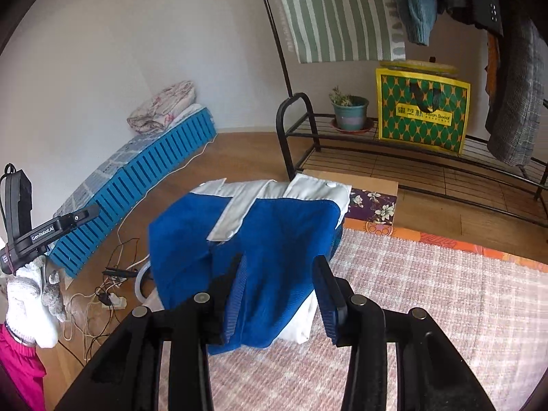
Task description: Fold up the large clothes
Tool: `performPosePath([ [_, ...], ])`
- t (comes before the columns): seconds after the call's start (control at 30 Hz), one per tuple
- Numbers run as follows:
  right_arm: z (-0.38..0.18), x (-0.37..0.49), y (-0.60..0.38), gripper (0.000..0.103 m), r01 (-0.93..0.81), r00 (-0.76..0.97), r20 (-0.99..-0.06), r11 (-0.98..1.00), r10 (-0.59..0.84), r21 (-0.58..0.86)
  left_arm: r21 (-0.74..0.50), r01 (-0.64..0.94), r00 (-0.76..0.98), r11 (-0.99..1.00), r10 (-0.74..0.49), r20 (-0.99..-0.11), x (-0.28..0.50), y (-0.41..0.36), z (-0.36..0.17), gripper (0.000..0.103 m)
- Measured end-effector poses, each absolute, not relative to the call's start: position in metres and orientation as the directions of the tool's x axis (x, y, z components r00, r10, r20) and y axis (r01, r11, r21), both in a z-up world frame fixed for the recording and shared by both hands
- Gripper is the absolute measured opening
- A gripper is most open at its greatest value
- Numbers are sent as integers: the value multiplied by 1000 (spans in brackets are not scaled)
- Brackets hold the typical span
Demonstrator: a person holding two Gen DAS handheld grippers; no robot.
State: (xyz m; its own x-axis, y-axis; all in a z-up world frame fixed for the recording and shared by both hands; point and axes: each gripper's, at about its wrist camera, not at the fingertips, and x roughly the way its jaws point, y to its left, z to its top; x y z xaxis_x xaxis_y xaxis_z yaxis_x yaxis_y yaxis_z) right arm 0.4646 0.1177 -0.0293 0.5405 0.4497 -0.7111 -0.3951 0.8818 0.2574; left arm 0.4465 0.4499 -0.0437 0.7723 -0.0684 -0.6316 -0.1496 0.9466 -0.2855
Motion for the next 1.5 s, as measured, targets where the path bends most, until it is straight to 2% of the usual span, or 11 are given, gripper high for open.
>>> performPosePath([
  [0.2, 29, 392, 98, 42, -400, 605, -680, 897, 413, 189, -286, -91, 814, 954, -94, -573, 352, 407, 31, 44],
  [0.33, 64, 338, 83, 48, -399, 646, -656, 905, 391, 147, -245, -77, 833, 967, -72, -549, 288, 371, 68, 44],
  [0.63, 114, 226, 51, 57, -397, 729, -586, 916, 353, 59, -112, -47, 857, 993, -17, -514, 171, 287, 110, 44],
  [0.7, 121, 204, 44, 61, -392, 748, -566, 919, 346, 44, -106, -44, 865, 993, -15, -502, 154, 272, 111, 50],
  [0.77, 126, 185, 38, 64, -384, 768, -548, 923, 333, 22, -111, -45, 875, 993, -14, -485, 139, 258, 109, 64],
  [0.83, 131, 166, 32, 68, -384, 782, -532, 923, 327, 2, -113, -39, 878, 993, -20, -478, 123, 243, 106, 66],
  [0.93, 138, 138, 22, 76, -378, 806, -505, 925, 310, -34, -114, -16, 878, 993, -41, -477, 101, 223, 102, 79],
  [1.03, 145, 113, 6, 82, -373, 817, -485, 927, 313, -31, -110, -5, 879, 994, -48, -475, 81, 205, 101, 83],
  [1.13, 151, 94, -12, 89, -362, 832, -460, 932, 310, -27, -95, -17, 877, 995, -31, -479, 67, 187, 101, 103],
  [1.33, 140, 71, -40, 103, -329, 840, -456, 944, 294, 2, -73, -61, 863, 995, 16, -504, 57, 162, 86, 103],
  [1.5, 120, 62, -54, 103, -293, 833, -490, 956, 256, 0, -103, -103, 870, 989, 39, -491, 48, 156, 73, 103],
])
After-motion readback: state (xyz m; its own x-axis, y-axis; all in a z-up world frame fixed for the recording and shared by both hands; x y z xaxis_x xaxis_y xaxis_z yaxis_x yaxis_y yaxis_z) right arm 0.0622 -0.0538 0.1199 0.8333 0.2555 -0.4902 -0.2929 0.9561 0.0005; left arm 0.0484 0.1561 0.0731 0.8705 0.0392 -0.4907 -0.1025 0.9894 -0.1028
